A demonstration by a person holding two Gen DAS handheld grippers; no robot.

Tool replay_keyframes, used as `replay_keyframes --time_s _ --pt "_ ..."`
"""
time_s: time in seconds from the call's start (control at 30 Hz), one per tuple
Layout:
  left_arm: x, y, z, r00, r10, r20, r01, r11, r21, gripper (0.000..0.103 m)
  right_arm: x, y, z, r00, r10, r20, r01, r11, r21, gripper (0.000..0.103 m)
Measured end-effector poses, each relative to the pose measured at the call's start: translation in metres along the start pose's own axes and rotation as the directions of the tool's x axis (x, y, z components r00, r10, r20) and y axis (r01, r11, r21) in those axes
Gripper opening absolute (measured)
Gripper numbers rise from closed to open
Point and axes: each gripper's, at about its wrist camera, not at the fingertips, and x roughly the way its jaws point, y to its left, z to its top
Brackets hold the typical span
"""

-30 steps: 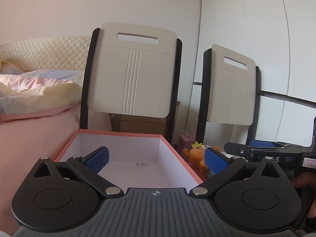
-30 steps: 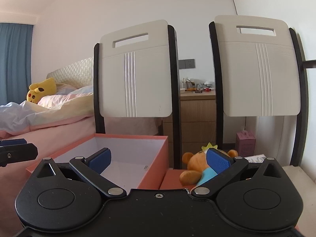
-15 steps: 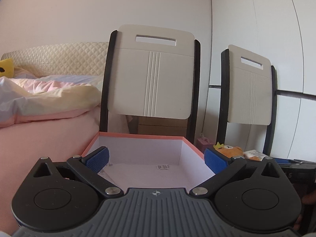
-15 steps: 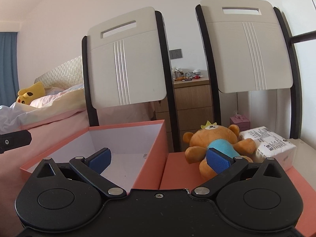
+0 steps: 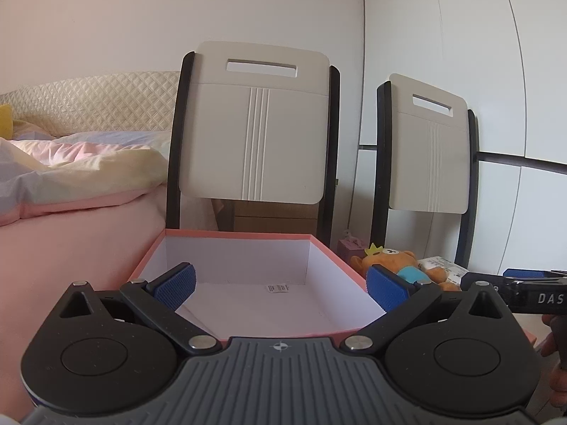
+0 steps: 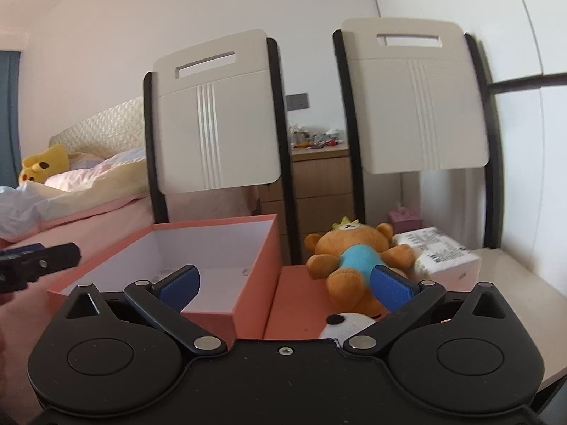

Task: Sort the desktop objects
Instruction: 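Move the right tool toward the panda plush beside the teddy bear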

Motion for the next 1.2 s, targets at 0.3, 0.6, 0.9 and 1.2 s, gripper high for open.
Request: replay_keyframes --time_s 0.3,0.6,0.9,1.2 --pt "-0.011 -0.013 -0.003 1.0 0.021 0.008 -0.021 0.999 0.03 0.103 -0.016 -0.006 0.015 0.997 0.005 0.071 -0.005 1.0 -0.001 0.102" --pt "-0.022 -0.026 0.014 0.999 0.041 -0.023 -0.041 0.999 0.006 0.103 -0.004 -0.013 -0.008 0.996 0.043 0.081 -0.035 0.994 -0.099 0.102" --pt "0.009 -0.06 -0.013 0.989 -0.078 -0.126 0.104 0.971 0.214 0.103 -0.021 -0.021 -0.002 0.989 0.127 0.074 -0.123 0.991 -0.06 0.102" --pt "0.087 -0.068 -0.018 0.903 -0.298 -0.311 0.374 0.9 0.223 0.103 -0.003 -0.053 -0.016 0.992 0.103 -0.067 -0.101 0.994 0.033 0.102"
